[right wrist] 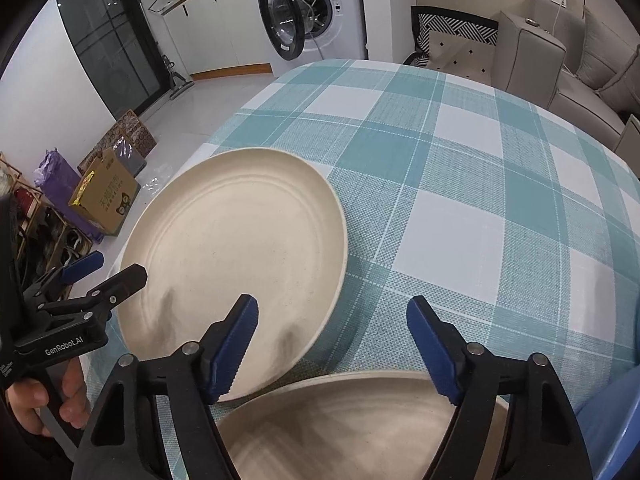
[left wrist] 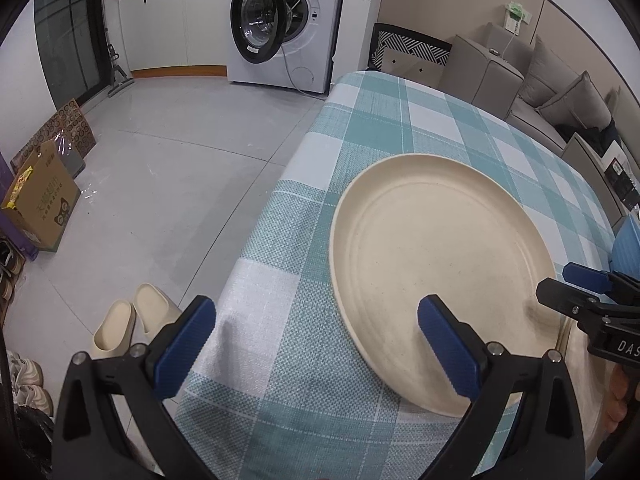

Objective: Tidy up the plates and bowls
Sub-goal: 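Close the left tool on a cream plate rim while the right tool grips the other plate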

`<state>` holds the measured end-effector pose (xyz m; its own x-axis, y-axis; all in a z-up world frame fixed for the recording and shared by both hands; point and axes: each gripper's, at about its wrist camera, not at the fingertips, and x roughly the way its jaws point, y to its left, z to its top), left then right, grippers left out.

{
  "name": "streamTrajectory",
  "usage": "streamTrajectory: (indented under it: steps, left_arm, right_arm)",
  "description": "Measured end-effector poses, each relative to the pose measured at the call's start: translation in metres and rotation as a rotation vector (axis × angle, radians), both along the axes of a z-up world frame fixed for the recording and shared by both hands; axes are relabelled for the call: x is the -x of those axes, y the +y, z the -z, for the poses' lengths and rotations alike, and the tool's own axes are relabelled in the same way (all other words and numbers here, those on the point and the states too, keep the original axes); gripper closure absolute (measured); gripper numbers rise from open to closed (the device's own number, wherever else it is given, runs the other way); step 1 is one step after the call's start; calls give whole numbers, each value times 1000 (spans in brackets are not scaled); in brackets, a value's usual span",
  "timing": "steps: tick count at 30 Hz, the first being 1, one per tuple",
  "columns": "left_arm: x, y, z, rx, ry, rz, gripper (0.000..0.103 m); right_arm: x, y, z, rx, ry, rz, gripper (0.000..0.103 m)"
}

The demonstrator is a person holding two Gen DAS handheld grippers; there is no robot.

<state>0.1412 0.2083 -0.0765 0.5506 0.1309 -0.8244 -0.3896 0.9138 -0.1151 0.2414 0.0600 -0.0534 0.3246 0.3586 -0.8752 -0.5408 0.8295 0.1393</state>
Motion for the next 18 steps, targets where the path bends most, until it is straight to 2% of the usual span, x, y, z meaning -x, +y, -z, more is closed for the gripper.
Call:
streamTrajectory:
  steps: [6,9,11,18]
  left_arm:
    - [-1,-2,2,16,-2,22,9]
    - [-2,-7,1,4,-2,40,18]
    - [-2,-9,1,3,-5,50,19]
    - [-1,-11,1,18,-9,67,44]
  right_arm:
    - [2,3,3,3,-1,-19,35]
    - [4,5,3,4,-3,-27,38]
    - [5,6,3,6,-9,-33,39]
    - [12,10,2,27,-33,-61,56]
